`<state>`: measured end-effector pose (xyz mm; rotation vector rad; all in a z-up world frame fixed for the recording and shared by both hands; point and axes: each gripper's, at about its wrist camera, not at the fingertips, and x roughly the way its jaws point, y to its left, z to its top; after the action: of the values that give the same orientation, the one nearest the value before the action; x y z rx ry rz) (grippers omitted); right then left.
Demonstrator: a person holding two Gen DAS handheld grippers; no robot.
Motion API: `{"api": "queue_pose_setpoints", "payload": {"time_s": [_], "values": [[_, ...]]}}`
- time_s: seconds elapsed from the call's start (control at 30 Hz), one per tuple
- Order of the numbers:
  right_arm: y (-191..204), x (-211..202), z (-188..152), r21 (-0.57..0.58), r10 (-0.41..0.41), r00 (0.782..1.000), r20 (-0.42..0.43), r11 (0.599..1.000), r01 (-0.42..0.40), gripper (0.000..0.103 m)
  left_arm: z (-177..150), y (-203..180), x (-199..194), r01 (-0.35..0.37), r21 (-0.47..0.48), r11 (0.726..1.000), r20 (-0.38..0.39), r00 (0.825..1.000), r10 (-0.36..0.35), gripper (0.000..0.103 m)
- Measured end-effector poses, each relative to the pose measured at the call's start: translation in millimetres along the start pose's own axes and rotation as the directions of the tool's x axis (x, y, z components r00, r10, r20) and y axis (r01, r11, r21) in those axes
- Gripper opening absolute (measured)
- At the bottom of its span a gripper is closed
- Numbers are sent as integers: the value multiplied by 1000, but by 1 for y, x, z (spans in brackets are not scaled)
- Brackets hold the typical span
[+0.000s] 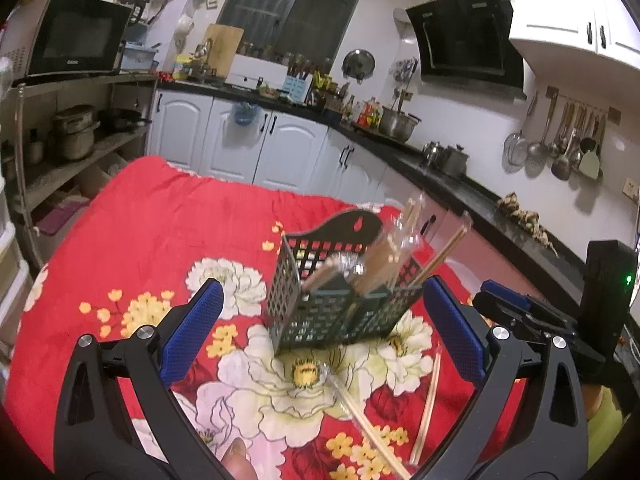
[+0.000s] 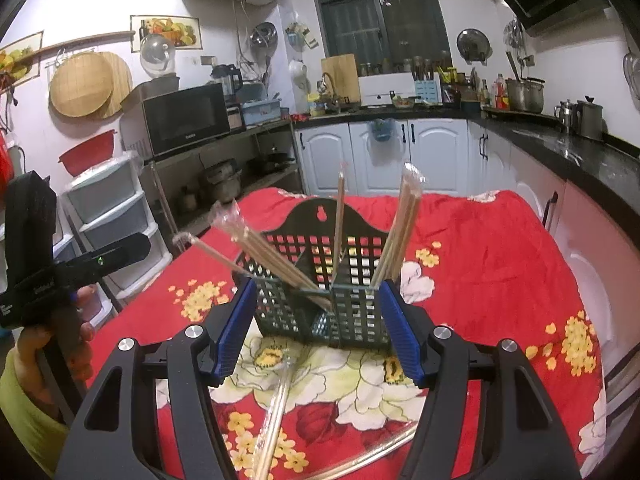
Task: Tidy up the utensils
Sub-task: 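Open both tools to release the chopsticks and move back toward the pile, then move both open tools down to the wrapped chopsticks lying beside the caddy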
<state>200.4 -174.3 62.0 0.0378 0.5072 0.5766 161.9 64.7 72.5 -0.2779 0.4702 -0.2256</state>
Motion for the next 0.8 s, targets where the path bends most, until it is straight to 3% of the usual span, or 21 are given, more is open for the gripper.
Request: {"api": "queue_pose_setpoints", "payload": {"time_s": [0.8], "values": [[-33, 9, -45, 69, -39, 994, -102, 997, 47, 61, -46, -15, 33, 7, 44, 999, -156, 988, 0, 92]]}}
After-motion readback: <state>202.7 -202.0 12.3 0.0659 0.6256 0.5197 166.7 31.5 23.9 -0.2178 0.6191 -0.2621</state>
